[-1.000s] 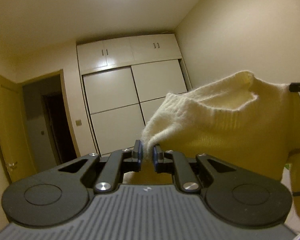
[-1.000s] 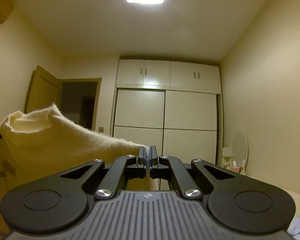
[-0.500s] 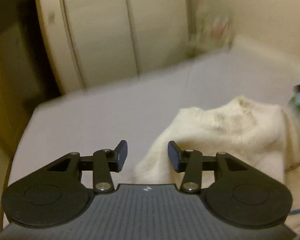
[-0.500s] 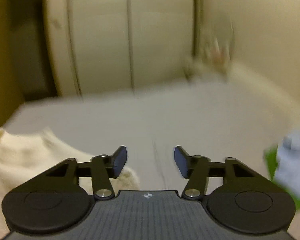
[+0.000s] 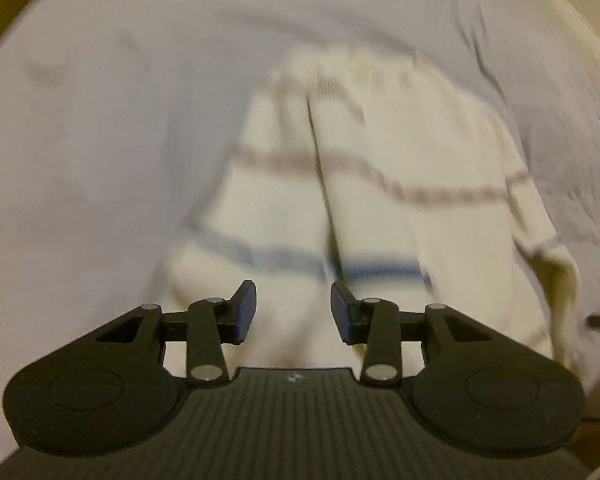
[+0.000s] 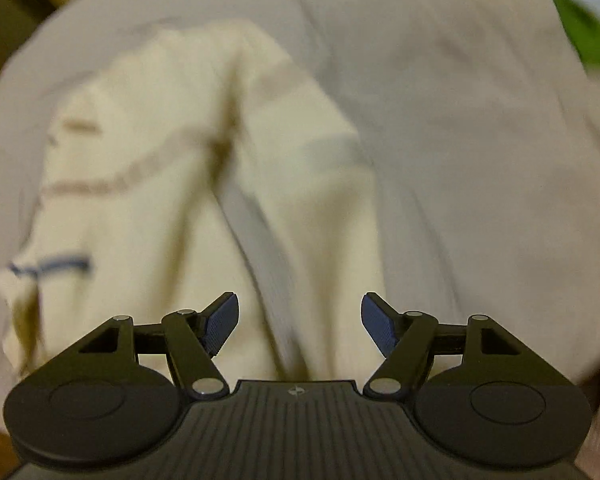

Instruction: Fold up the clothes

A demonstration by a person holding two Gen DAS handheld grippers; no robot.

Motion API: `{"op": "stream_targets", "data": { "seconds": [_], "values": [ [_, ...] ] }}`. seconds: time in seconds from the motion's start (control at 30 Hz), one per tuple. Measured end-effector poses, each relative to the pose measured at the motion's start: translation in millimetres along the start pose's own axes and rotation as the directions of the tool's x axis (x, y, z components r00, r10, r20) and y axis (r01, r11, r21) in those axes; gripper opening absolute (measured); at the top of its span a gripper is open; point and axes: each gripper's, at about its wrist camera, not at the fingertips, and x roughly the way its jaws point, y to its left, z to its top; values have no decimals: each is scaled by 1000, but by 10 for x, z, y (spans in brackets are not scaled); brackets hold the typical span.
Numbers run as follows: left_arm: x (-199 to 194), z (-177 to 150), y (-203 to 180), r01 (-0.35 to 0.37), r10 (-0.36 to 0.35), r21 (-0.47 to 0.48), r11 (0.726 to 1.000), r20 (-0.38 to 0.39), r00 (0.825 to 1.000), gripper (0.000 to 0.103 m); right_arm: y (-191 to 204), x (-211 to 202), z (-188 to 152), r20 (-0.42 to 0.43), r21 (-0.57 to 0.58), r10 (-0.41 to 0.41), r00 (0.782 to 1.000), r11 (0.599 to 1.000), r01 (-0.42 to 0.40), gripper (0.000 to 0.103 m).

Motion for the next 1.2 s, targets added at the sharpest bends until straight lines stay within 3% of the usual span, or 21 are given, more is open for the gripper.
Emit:
{"op": "stream_targets", "data": {
  "seconds": [0.1, 0.2, 0.27, 0.33, 0.4, 0.47, 0.57, 0.67, 0.77, 0.8, 0.83, 0.87, 0.9, 0.97, 1.0, 1.07, 1.1, 1.13, 1.2],
  "values": [
    [24, -304, -186, 20, -20, 6, 1000, -31, 999, 36, -24, 85, -469, -50, -5, -8, 999, 1000, 7, 70],
    [62, -440, -357, 27, -26, 6, 1000, -34, 999, 37, 38, 287, -680, -63, -87, -36, 997, 996, 30, 70],
    [56, -522, -459, 28, -28, 9, 1000, -37, 999, 38, 100, 448, -759, -26, -172, -111, 994, 980, 105, 66],
    [10, -563, -538, 23, -23, 5, 1000, -41, 999, 38, 125, 599, -793, -1, -244, -173, 985, 955, 168, 45],
    [-20, -585, -613, 11, -11, 5, 1000, -36, 999, 38, 136, 626, -793, 15, -309, -173, 985, 936, 169, 12],
    [-75, -601, -664, -4, 4, 0, 1000, -24, 1000, 38, 169, 499, -771, 83, -411, -228, 970, 879, 242, 12],
    [-188, -615, -680, -20, 20, -21, 1000, 0, 1000, 38, -23, -8, -571, 280, -441, -325, 904, 793, 421, 12],
    [-303, -648, -650, -23, 25, -56, 998, 28, 999, 38, -473, -582, -215, 457, -366, -416, 786, 717, 593, 11],
    [-368, -716, -623, -37, 41, -83, 996, 42, 998, 38, -906, -875, 178, 537, -287, -487, 689, 662, 692, 11],
    [-373, -734, -606, -46, 51, -91, 995, 45, 998, 38, -1012, -883, 293, 545, -273, -504, 669, 648, 711, 11],
    [-375, -750, -589, -56, 61, -99, 994, 47, 997, 38, -1125, -826, 414, 528, -268, -527, 666, 640, 720, 12],
    [-366, -767, -560, -66, 72, -111, 992, 46, 996, 41, -1234, -705, 518, 485, -269, -554, 677, 642, 718, 15],
    [-347, -792, -499, -83, 89, -126, 989, 39, 995, 42, -1359, -540, 604, 423, -259, -579, 697, 660, 705, 26],
    [-314, -843, -347, -118, 123, -161, 980, 22, 992, 43, -1569, -256, 677, 263, -205, -606, 750, 725, 658, 40],
    [-302, -867, -256, -136, 140, -181, 974, 13, 990, 43, -1635, -170, 671, 195, -154, -599, 776, 763, 628, 40],
    [-308, -913, -41, -161, 167, -236, 958, 5, 986, 44, -1631, -115, 615, 137, -34, -534, 834, 839, 543, 46],
    [-308, -930, 104, -165, 173, -279, 946, 4, 985, 44, -1598, -121, 533, 124, 18, -494, 861, 868, 496, 61],
    [-309, -946, 254, -168, 179, -322, 932, 4, 984, 46, -1529, -119, 437, 118, 51, -458, 881, 889, 455, 67],
    [-284, -950, 542, -163, 184, -410, 898, 13, 983, 48, -1336, -93, 225, 101, 94, -383, 918, 922, 375, 71]
  ]
}}
